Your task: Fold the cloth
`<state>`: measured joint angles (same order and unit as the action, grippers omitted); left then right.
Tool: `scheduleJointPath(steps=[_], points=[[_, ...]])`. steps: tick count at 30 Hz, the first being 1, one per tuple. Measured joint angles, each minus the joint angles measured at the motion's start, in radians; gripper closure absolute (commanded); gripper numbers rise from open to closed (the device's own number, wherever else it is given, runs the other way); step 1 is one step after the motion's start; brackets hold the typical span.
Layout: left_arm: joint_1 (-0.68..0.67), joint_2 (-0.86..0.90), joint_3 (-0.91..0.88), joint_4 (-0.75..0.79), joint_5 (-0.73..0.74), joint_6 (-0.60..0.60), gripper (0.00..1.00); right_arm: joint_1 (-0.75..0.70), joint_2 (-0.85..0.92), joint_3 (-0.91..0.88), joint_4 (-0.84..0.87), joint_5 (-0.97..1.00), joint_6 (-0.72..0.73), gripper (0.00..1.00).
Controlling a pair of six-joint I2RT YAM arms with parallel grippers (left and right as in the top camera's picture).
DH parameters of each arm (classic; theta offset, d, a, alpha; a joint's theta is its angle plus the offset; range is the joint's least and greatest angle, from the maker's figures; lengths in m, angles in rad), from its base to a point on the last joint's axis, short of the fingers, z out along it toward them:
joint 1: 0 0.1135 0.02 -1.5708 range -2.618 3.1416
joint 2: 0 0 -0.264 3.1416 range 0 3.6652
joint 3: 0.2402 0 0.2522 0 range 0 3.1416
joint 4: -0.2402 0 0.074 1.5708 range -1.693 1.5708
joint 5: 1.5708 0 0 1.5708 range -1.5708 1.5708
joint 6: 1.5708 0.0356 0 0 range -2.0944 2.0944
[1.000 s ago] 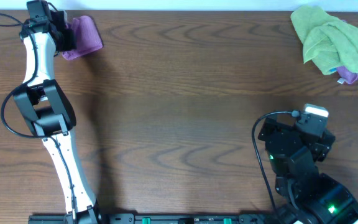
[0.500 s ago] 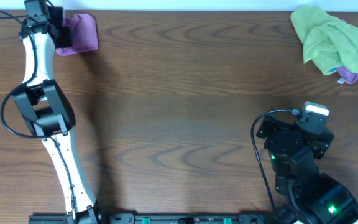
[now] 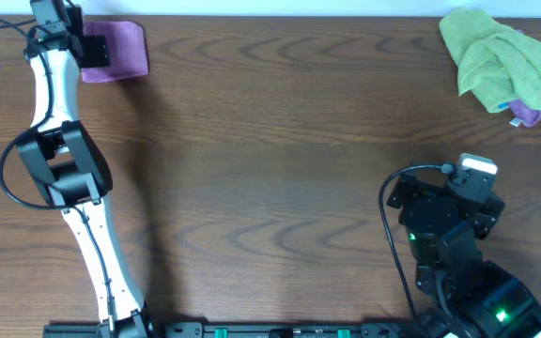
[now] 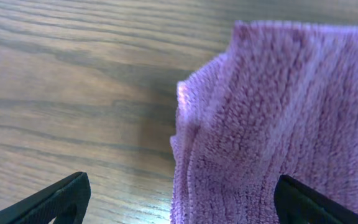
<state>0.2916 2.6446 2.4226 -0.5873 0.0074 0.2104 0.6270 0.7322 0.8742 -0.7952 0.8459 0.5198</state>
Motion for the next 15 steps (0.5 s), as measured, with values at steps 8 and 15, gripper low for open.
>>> scheduleJointPath(steps=[8, 15], points=[[-0.003, -0.049, 0.181, -0.187, 0.11, -0.069, 0.55, 0.0, 0.0, 0.0, -0.011, 0.0, 0.0, 0.01], [-0.011, -0.114, 0.183, -0.294, 0.174, -0.103, 0.62, 0.0, 0.0, 0.0, -0.012, 0.0, 0.0, 0.01]])
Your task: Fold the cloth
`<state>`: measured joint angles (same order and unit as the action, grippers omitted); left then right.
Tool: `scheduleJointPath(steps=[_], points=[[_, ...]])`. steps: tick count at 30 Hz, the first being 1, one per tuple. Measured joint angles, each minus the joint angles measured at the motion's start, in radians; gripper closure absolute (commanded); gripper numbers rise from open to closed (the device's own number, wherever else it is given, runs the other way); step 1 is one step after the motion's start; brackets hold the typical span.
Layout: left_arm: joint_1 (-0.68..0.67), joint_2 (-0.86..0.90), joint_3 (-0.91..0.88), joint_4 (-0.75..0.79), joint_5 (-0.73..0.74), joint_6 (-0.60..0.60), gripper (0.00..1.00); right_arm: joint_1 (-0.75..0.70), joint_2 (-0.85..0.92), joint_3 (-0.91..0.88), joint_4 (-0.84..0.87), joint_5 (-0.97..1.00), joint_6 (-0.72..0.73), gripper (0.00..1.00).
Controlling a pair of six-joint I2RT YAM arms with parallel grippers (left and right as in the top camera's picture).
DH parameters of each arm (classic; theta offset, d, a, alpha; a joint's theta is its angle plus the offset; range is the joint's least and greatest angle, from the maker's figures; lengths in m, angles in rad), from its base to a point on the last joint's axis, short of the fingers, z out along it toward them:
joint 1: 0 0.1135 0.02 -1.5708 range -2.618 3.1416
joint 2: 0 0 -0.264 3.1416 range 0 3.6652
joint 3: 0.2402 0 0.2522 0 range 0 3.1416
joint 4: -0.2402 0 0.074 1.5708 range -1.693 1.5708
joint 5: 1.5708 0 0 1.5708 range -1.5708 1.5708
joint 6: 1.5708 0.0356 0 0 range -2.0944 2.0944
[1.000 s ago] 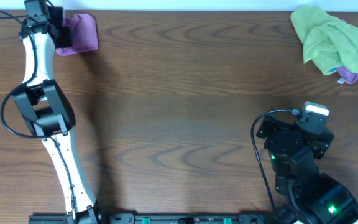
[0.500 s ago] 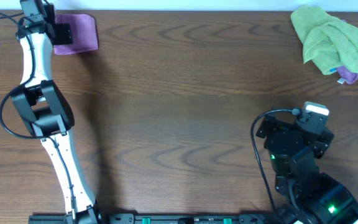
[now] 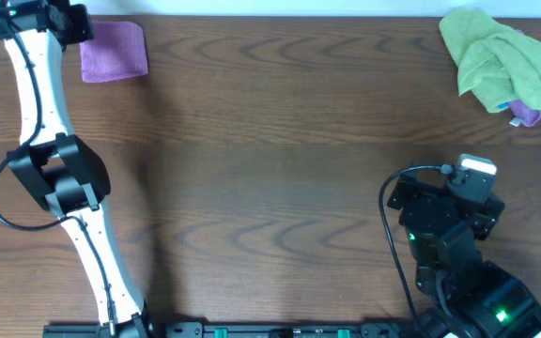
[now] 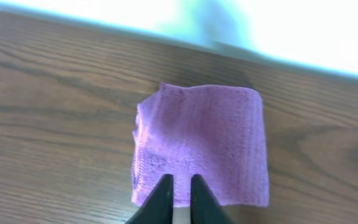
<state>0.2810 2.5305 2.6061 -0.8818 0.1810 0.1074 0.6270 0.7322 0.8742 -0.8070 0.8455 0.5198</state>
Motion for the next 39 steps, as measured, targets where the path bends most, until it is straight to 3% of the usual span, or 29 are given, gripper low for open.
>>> scheduleJointPath(steps=[2, 4, 13, 20, 21, 22, 24, 33, 39], points=[[0.0, 0.0, 0.0, -0.009, 0.016, -0.027, 0.5, 0.0, 0.0, 0.0, 0.0, 0.0, 0.0, 0.01], [-0.001, 0.0, 0.0, -0.009, 0.045, -0.043, 0.05, 0.0, 0.0, 0.0, 0.0, 0.0, 0.0, 0.01], [-0.002, 0.0, 0.0, 0.028, 0.285, -0.192, 0.05, 0.0, 0.0, 0.0, 0.0, 0.0, 0.0, 0.01], [-0.003, 0.0, 0.0, 0.047, 0.311, -0.229, 0.02, 0.0, 0.001, 0.0, 0.0, 0.0, 0.0, 0.01], [-0.003, 0.0, 0.0, 0.052, 0.311, -0.23, 0.18, 0.0, 0.001, 0.0, 0.0, 0.0, 0.0, 0.01], [-0.003, 0.0, 0.0, 0.054, 0.312, -0.23, 0.56, 0.0, 0.001, 0.0, 0.0, 0.0, 0.0, 0.01], [-0.003, 0.0, 0.0, 0.055, 0.303, -0.207, 0.94, 0.0, 0.001, 0.0, 0.0, 0.0, 0.0, 0.01], [-0.035, 0.007, 0.0, 0.113, 0.068, -0.178, 0.94, 0.0, 0.001, 0.0, 0.0, 0.0, 0.0, 0.01], [-0.047, 0.092, 0.001, 0.119, -0.011, -0.176, 0.94, 0.0, 0.001, 0.0, 0.0, 0.0, 0.0, 0.01]])
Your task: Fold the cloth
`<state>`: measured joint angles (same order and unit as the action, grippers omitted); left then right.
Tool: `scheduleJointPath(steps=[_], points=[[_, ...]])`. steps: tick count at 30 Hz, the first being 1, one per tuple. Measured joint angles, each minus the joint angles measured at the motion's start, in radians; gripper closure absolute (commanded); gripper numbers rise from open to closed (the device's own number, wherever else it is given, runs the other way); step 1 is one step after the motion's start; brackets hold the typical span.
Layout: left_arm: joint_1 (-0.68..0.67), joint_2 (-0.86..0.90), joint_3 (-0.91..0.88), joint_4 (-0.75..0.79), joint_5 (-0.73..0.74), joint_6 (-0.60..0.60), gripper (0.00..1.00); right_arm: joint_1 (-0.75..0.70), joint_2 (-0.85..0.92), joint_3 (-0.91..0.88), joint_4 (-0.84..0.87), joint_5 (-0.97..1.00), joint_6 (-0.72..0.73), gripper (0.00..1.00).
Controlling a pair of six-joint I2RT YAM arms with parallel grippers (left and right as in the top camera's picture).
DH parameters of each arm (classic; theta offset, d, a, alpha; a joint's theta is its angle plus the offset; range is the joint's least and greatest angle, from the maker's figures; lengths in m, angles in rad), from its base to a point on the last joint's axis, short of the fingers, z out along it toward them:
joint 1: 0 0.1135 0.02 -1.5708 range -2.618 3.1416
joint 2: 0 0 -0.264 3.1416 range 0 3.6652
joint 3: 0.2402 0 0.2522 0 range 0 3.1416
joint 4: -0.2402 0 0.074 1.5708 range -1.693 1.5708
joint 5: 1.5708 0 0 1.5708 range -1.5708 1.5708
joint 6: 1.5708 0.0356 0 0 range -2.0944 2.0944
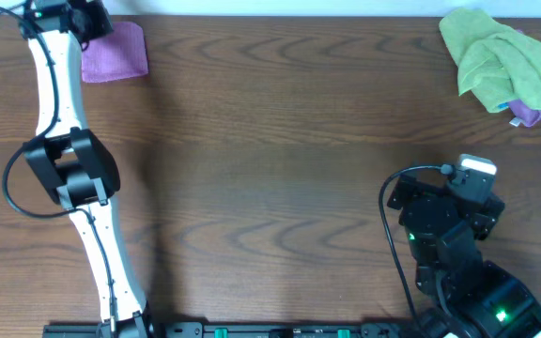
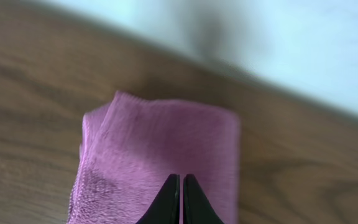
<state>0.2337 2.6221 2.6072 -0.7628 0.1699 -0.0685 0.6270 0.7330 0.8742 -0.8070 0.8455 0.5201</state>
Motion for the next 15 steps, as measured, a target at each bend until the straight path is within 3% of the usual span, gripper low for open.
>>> scheduleJointPath(steps=[7, 15], points=[[0.005, 0.053, 0.0, 0.015, -0.106, 0.053, 0.94, 0.0, 0.0, 0.0, 0.0, 0.0, 0.0, 0.01], [0.008, 0.067, 0.0, 0.058, -0.119, 0.092, 0.94, 0.0, 0.0, 0.0, 0.0, 0.0, 0.0, 0.01]])
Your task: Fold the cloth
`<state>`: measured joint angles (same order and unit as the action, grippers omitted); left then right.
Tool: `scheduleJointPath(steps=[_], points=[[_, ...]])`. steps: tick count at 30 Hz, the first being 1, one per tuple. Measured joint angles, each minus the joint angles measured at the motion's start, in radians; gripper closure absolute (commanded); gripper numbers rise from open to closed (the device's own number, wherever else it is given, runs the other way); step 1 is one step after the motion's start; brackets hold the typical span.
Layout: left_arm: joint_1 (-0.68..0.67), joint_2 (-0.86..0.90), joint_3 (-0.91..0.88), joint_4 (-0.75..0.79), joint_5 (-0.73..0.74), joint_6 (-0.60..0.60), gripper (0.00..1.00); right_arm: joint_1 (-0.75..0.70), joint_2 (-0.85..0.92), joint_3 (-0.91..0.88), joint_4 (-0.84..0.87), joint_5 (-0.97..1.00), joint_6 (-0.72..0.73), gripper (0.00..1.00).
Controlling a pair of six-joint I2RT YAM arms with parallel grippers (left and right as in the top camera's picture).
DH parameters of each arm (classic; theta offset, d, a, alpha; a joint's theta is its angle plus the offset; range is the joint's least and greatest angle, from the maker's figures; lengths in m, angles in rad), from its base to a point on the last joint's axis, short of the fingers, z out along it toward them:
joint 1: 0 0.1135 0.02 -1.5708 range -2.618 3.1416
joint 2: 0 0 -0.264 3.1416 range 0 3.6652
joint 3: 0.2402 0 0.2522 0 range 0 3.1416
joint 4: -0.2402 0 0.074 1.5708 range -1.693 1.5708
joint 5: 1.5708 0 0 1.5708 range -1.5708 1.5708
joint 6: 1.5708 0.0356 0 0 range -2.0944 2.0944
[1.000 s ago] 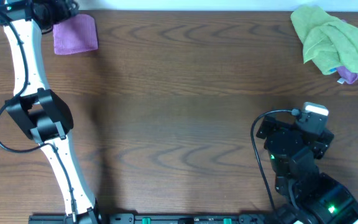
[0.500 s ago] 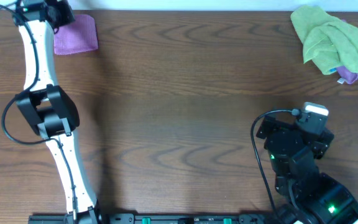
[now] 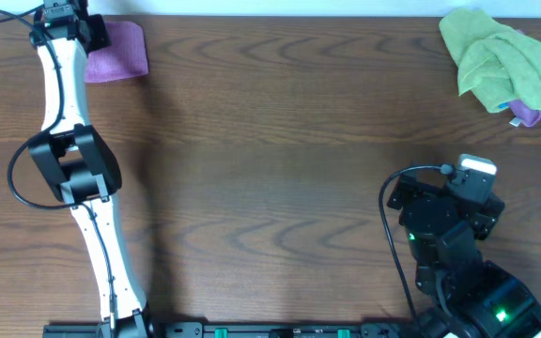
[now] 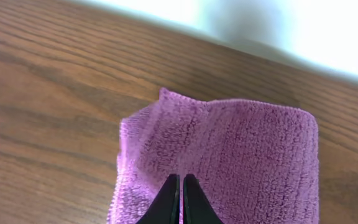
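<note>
A purple cloth (image 3: 120, 52) lies folded into a small flat square at the table's far left corner, filling the lower middle of the left wrist view (image 4: 241, 162). My left gripper (image 4: 181, 178) is shut with nothing between its fingers, its tips pointing over the cloth's near edge; overhead it sits at the cloth's left side (image 3: 92, 33). The right arm (image 3: 444, 221) rests folded at the near right, far from the cloth, and its fingers cannot be made out.
A crumpled green cloth (image 3: 496, 58) with a bit of purple fabric (image 3: 527, 115) under it lies at the far right corner. The table's back edge (image 4: 166, 28) runs just behind the purple cloth. The left arm's white link (image 3: 59, 84) stretches along the left side.
The left wrist has shifted slightly, so the cloth now sits a little lower and more to the right in its view. The gripper stays shut and the cloth lies unchanged.
First the left gripper was wide open and low over the purple cloth. Then it stood back to the left and higher, fingers nearly shut, the cloth lying as a flat square. Later it was shut over the cloth's edge, where it still is.
</note>
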<state>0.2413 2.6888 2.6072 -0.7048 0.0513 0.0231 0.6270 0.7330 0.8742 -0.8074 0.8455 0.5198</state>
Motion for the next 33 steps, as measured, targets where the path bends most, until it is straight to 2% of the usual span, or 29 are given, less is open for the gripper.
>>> scheduleJointPath(steps=[12, 23, 33], points=[[0.0, 0.022, 0.0, -0.003, 0.058, 0.009, 0.94, 0.0, 0.0, 0.0, 0.0, 0.0, 0.0, 0.01], [0.0, 0.022, -0.005, -0.054, 0.066, 0.074, 0.94, 0.0, 0.0, 0.0, 0.0, 0.0, 0.0, 0.01], [0.0, 0.024, -0.122, -0.037, 0.069, 0.164, 0.94, 0.0, 0.0, 0.0, 0.0, 0.0, 0.0, 0.01]])
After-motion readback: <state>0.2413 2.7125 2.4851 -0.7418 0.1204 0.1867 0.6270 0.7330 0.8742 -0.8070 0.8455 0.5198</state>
